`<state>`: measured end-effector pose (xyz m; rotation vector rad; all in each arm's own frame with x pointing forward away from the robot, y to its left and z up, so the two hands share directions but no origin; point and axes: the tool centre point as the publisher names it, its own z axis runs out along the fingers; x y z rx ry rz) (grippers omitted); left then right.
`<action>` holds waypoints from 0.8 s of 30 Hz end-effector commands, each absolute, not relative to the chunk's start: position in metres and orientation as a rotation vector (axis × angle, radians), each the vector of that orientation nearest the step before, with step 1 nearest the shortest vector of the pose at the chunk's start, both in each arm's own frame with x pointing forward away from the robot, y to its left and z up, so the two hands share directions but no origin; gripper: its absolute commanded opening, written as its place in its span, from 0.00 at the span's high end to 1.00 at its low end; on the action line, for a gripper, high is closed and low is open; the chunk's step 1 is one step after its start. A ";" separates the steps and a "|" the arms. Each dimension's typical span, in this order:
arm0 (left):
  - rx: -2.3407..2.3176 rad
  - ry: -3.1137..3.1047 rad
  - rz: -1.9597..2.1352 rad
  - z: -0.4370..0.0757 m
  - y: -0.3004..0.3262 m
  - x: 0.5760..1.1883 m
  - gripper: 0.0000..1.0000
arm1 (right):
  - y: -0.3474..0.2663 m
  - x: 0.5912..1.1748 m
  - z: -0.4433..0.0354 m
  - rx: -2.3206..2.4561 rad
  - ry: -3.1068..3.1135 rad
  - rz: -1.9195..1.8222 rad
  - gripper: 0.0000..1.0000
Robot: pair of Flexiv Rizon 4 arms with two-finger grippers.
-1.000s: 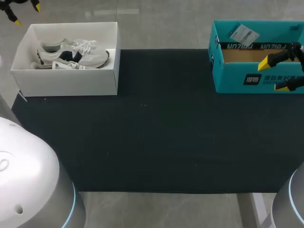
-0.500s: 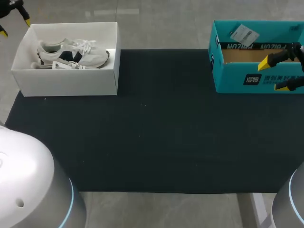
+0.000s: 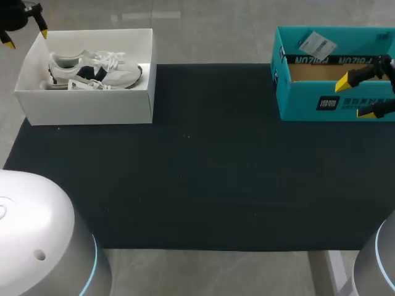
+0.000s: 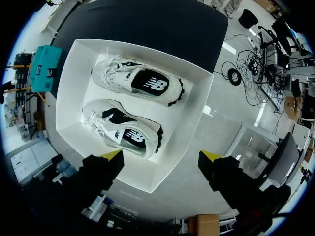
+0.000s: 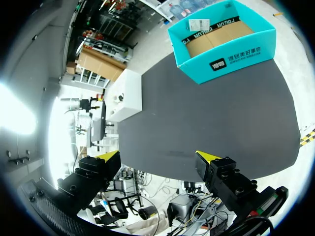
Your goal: Take the shoe out of the shoebox, open the shoe tongue, remove and reinsert the insole, then place the shoe into the shoebox
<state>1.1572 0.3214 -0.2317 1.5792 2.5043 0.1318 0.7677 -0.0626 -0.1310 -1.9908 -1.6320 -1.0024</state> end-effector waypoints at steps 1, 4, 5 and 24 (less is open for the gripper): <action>1.450 2.346 0.506 -0.232 0.310 1.132 0.00 | -0.062 0.768 -0.131 -1.993 -1.632 -1.001 0.00; 1.450 2.346 0.506 -0.232 0.310 1.132 0.00 | -0.062 0.768 -0.131 -1.993 -1.632 -1.001 0.00; 1.450 2.346 0.506 -0.232 0.310 1.132 0.00 | -0.062 0.768 -0.131 -1.993 -1.632 -1.001 0.00; 1.838 2.418 0.316 -0.294 0.297 1.097 0.00 | -0.062 0.768 -0.131 -1.993 -1.632 -1.001 0.00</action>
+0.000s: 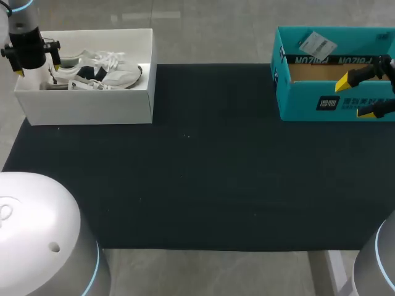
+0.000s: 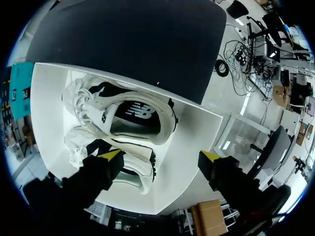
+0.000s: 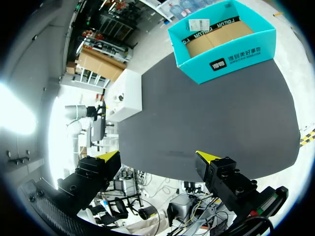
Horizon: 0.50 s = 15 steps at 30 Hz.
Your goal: Take the shoe out of the shoebox, open the shoe tongue, remove and reinsert the insole, then place the shoe into the shoebox
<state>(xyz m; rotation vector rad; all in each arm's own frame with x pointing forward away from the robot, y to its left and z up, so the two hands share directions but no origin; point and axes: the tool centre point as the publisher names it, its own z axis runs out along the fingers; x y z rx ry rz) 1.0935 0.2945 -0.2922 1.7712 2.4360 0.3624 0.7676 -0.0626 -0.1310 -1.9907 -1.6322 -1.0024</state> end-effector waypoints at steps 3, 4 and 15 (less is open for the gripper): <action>1.923 2.381 0.283 -0.296 0.296 1.096 0.00 | -0.062 0.768 -0.131 -1.993 -1.632 -1.001 0.00; 1.930 2.381 0.273 -0.297 0.296 1.096 0.00 | -0.062 0.768 -0.131 -1.993 -1.632 -1.001 0.00; 2.132 2.280 0.167 -0.318 0.296 1.092 0.00 | -0.062 0.768 -0.131 -1.993 -1.632 -1.001 0.00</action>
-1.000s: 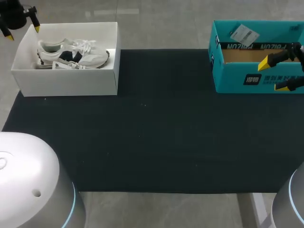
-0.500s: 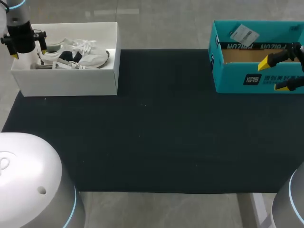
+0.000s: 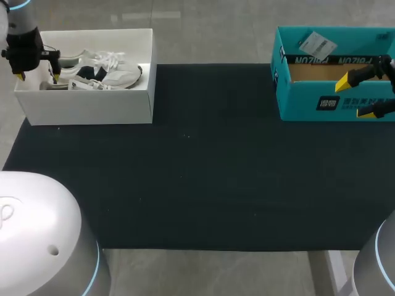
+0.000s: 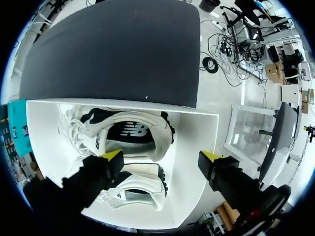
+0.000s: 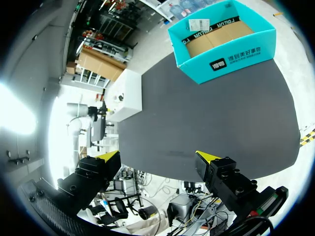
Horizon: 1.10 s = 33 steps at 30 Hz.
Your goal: Take the shoe out of the shoebox, open the shoe tongue, remove and reinsert the insole, then place the shoe into the shoebox
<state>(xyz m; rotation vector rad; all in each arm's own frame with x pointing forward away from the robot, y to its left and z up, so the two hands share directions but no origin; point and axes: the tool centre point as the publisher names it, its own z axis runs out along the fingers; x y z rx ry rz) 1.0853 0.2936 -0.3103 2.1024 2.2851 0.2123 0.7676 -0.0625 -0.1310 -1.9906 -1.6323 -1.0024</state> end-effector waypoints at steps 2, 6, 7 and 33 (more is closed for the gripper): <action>2.144 2.284 0.166 -0.324 0.295 1.092 0.00 | -0.062 0.768 -0.131 -1.993 -1.632 -1.001 0.00; 2.132 2.301 0.130 -0.333 0.295 1.095 0.00 | -0.062 0.768 -0.131 -1.993 -1.632 -1.001 0.00; 2.128 2.302 0.103 -0.336 0.295 1.096 0.00 | -0.062 0.768 -0.131 -1.993 -1.632 -1.001 0.00; 2.268 2.168 0.007 -0.375 0.300 1.105 0.81 | -0.062 0.768 -0.131 -1.993 -1.632 -1.001 0.00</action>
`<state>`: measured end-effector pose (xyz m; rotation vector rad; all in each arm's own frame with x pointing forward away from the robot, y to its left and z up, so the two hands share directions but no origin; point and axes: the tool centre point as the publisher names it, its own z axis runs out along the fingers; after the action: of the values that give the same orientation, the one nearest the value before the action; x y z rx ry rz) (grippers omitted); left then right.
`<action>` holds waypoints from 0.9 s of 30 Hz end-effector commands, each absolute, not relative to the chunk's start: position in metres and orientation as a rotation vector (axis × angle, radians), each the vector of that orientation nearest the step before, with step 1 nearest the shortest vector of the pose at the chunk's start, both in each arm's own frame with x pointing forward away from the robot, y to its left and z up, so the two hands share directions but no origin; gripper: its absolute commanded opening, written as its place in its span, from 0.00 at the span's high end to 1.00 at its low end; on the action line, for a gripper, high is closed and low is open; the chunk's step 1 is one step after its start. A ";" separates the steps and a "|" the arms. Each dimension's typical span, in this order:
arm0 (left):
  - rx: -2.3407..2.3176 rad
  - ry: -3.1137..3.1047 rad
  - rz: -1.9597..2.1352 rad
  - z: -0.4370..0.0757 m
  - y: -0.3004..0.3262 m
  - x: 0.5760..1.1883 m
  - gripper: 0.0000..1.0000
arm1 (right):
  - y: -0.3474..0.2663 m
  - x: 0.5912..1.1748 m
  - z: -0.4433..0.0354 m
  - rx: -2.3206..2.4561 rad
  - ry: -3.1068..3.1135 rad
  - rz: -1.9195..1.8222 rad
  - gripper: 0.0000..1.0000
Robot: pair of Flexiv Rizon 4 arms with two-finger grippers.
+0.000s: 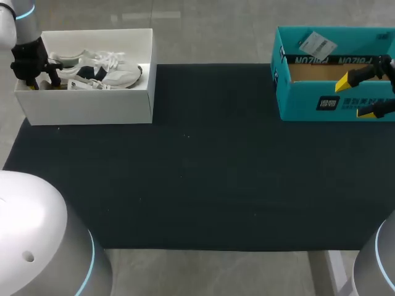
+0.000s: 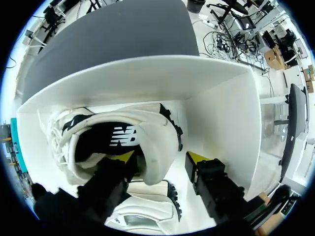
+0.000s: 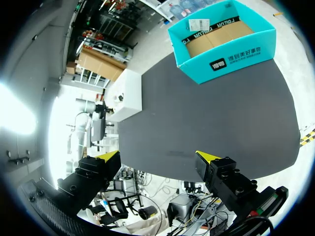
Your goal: Take the shoe out of the shoebox, open the shoe tongue, remove and reinsert the insole, then place the shoe into the shoebox
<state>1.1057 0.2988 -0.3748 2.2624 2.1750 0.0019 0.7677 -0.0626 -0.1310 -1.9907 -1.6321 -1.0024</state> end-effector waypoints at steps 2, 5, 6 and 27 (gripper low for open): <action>2.276 2.163 0.012 -0.375 0.300 1.104 0.84 | -0.062 0.768 -0.131 -1.993 -1.632 -1.001 0.00; 2.283 2.157 0.016 -0.374 0.300 1.104 0.90 | -0.062 0.768 -0.131 -1.993 -1.632 -1.001 0.00; 2.285 2.154 0.018 -0.374 0.300 1.104 0.92 | -0.062 0.768 -0.131 -1.993 -1.632 -1.001 0.00; 2.471 1.892 -0.105 -0.349 0.304 1.097 1.00 | -0.062 0.768 -0.131 -1.993 -1.632 -1.001 0.00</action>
<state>1.0939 0.2955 -0.3602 2.4633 1.9135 -0.0639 0.7677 -0.0626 -0.1310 -1.9907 -1.6321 -1.0024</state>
